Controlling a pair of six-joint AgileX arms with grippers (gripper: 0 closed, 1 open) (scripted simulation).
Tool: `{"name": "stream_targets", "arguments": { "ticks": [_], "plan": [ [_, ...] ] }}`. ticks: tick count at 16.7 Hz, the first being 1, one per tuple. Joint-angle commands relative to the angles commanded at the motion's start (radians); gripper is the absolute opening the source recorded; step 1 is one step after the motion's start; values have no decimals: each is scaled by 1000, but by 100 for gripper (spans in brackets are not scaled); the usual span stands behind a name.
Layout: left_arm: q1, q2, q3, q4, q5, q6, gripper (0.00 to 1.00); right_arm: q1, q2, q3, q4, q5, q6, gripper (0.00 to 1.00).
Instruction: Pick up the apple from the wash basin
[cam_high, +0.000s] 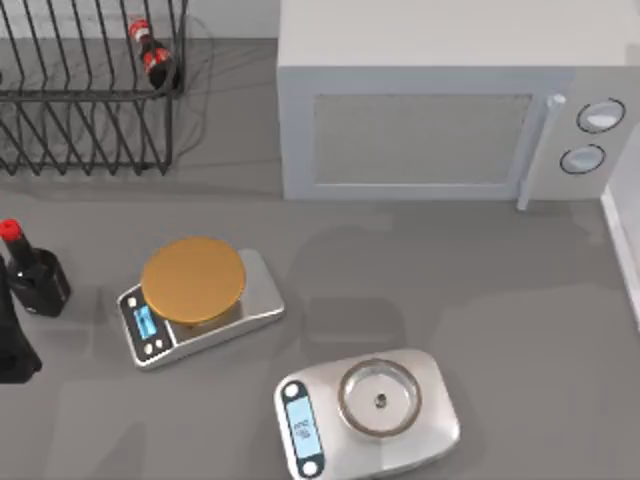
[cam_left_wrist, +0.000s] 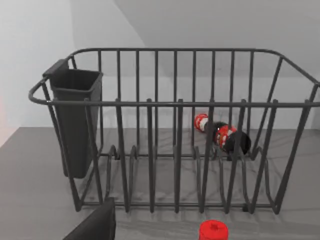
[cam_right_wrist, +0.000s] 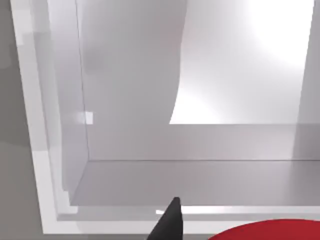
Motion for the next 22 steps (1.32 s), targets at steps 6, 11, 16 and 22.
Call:
{"name": "stream_targets", "arguments": {
  "ticks": [6,11,16,22],
  "plan": [
    [0,0,0,0,0,0,100,3,-11,21,-23,-1,2,0],
    [0,0,0,0,0,0,100,105,-41,-11,-33,-7,93,0],
    [0,0,0,0,0,0,100,359,-99,-89,-35,-20,341,0],
    [0,0,0,0,0,0,100,689,-134,-177,8,-11,680,0]
  ]
}}
